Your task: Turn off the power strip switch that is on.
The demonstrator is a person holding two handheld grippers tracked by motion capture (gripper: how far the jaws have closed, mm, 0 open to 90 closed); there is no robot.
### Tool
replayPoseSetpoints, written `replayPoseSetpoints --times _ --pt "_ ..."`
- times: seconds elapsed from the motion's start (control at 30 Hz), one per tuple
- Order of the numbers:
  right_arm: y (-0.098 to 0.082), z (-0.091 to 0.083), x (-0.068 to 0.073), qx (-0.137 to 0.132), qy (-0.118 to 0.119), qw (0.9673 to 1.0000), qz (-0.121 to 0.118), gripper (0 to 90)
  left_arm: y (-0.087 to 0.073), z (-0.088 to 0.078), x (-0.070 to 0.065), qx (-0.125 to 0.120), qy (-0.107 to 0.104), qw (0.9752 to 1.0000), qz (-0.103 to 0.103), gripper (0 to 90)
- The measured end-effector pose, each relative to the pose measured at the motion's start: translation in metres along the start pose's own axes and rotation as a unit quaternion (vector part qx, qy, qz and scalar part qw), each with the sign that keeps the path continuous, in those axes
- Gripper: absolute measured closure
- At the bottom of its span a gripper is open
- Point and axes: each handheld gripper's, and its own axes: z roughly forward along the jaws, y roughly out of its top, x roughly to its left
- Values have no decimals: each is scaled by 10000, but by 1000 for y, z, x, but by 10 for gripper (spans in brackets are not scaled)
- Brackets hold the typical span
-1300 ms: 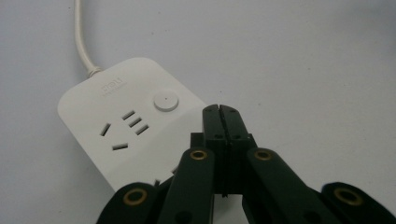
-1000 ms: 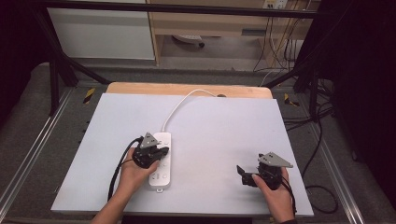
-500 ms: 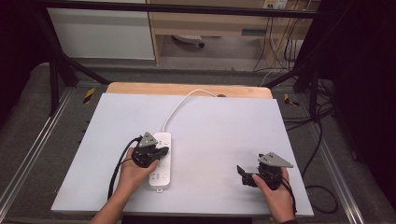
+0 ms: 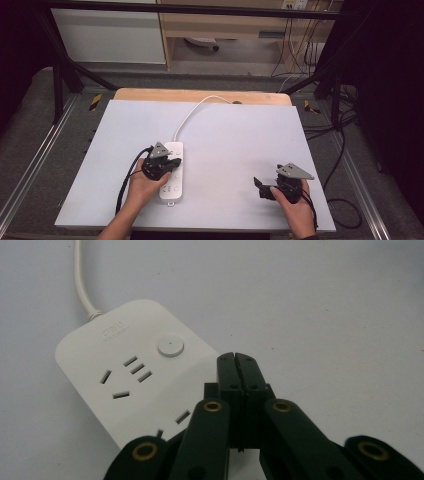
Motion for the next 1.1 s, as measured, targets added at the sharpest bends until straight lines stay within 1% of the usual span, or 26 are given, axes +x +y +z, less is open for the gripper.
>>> replayPoseSetpoints --times 0.1,0.3,0.33,0.4,0.5,0.53,0.57,0.6,0.7,0.9,1.07,1.1 --pt "0 1 0 33 8 10000 0 32 0 0 -1 7 31 10000 55 900" --pt "0 1 1 25 16 10000 -28 32 1 0 -1 0 37 10000 41 900" --pt "0 1 1 24 16 10000 -25 32 1 -2 0 -67 0 10000 0 900" --pt "0 1 1 27 15 10000 -29 32 1 -2 0 -49 -19 10000 -75 900" --pt "0 2 1 30 15 10000 -31 32 2 -3 -2 -12 -20 10000 -26 900" --pt "0 2 1 26 17 10000 -19 32 1 -4 -4 -25 43 10000 51 900" --pt "0 2 1 19 12 10000 -27 32 1 -4 -5 -50 44 9999 112 900" --pt "0 1 1 14 7 10000 -19 32 1 -4 -6 -101 45 9999 131 900" --pt "0 1 1 -1 7 10000 -17 32 3 -9 -6 -342 81 9993 102 900" --pt "0 1 1 6 17 10000 -14 32 3 -17 -4 -535 94 9985 -18 900" --pt "0 1 1 -4 10 10000 -11 32 2 -24 -2 -778 59 9968 -152 896" --pt "0 0 1 -17 8 10000 -6 32 2 -25 -2 -831 90 9963 -179 803"
